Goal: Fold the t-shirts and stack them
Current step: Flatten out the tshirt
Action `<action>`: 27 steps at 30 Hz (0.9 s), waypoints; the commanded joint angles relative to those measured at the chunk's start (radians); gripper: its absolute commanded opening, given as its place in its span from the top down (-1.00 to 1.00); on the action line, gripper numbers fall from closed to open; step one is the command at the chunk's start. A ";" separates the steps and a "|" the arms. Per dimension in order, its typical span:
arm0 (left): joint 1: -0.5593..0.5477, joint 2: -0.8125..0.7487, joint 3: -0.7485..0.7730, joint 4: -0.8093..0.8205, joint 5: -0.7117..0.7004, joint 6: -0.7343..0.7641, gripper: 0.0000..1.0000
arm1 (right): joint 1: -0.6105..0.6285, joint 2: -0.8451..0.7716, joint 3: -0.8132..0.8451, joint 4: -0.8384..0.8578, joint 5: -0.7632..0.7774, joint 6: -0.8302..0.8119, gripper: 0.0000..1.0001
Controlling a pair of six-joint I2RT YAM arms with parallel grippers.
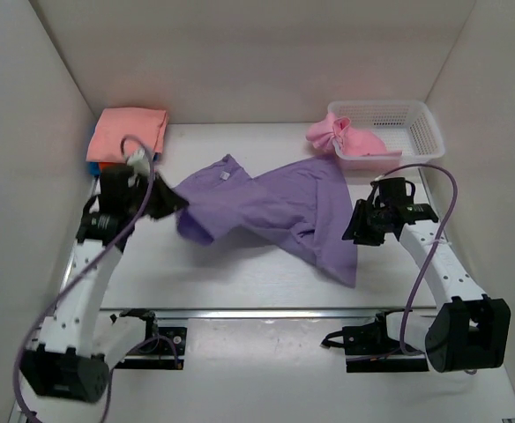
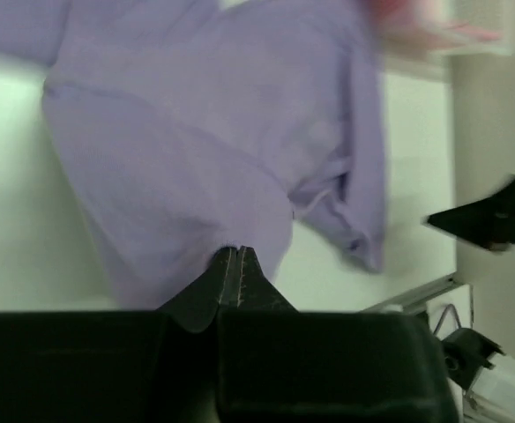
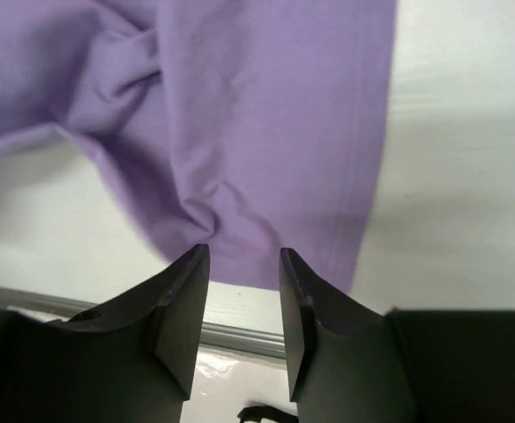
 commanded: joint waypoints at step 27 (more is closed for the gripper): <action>-0.125 -0.475 -0.608 0.182 0.013 -0.187 1.00 | 0.095 -0.070 -0.358 0.032 0.232 0.473 -0.07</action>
